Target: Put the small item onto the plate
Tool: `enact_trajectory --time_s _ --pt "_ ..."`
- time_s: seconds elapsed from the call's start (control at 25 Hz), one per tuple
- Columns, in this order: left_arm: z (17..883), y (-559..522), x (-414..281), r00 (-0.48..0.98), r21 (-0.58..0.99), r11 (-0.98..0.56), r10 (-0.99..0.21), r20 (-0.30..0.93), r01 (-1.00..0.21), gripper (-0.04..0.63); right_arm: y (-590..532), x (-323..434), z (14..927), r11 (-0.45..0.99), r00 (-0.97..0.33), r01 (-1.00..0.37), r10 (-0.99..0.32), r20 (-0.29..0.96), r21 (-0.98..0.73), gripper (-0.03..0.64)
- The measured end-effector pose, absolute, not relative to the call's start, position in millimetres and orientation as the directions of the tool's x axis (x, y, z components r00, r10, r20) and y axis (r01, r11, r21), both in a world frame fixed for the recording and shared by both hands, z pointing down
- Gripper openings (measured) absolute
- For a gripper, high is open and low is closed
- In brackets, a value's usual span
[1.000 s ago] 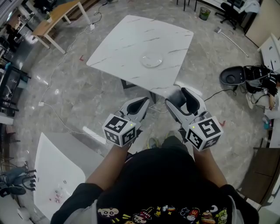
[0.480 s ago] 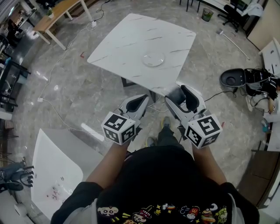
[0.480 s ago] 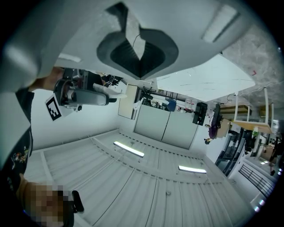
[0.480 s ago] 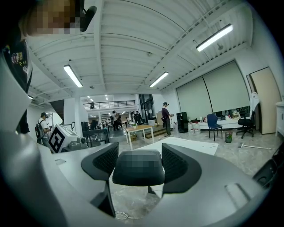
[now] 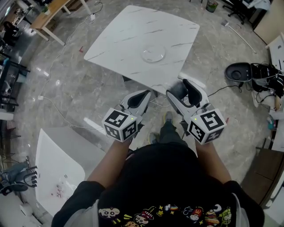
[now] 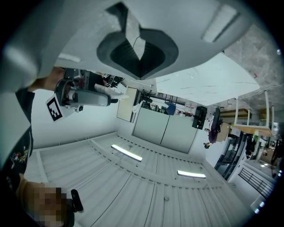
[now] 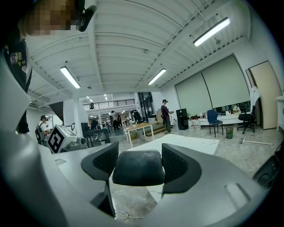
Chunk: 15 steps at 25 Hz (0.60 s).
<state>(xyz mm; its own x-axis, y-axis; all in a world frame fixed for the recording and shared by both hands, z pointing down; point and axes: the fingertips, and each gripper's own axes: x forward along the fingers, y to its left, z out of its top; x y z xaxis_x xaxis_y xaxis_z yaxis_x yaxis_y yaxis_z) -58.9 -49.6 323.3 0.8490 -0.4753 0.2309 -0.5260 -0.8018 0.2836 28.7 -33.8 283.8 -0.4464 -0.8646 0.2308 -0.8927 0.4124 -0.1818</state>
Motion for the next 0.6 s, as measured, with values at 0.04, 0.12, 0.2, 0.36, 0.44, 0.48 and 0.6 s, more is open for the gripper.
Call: enact_trajectory --time_s 0.04,0.12,0.2,0.36,0.44,0.48,0.6 --pt "324.7 -54.9 -55.1 0.848 0.285 -0.8 -0.476 0.235 -0.528 0.002 -39.5 31.6 285.3 0.415 -0.45 -0.891 -0.862 0.234 -0.184 0.33" --pt "328.1 -67.2 -46.4 0.844 0.288 -0.796 -0.477 0.243 -0.533 0.002 -52.9 38.5 289.6 0.421 -0.459 -0.886 -0.855 0.241 -0.192 0.33" --pt "331.8 -80.8 -37.6 0.84 0.291 -0.79 -0.48 0.252 -0.539 0.002 -67.8 45.3 294.9 0.43 -0.471 -0.88 -0.846 0.249 -0.202 0.33" --pt "338.1 -107.4 -23.8 0.826 0.302 -0.772 -0.493 0.272 -0.56 0.002 -99.3 56.6 301.9 0.454 -0.5 -0.864 -0.826 0.261 -0.219 0.33" --pt "341.5 -121.4 -16.2 0.817 0.306 -0.76 -0.503 0.283 -0.574 0.002 -115.9 64.1 304.7 0.468 -0.516 -0.854 -0.815 0.263 -0.226 0.33" --pt "343.6 -128.7 -12.0 0.812 0.307 -0.754 -0.507 0.29 -0.581 0.002 -124.2 68.3 306.8 0.475 -0.524 -0.849 -0.809 0.264 -0.231 0.33" --pt "352.0 -149.8 1.5 0.793 0.309 -0.734 -0.522 0.313 -0.605 0.001 -148.2 82.1 314.6 0.498 -0.552 -0.832 -0.789 0.268 -0.247 0.33"
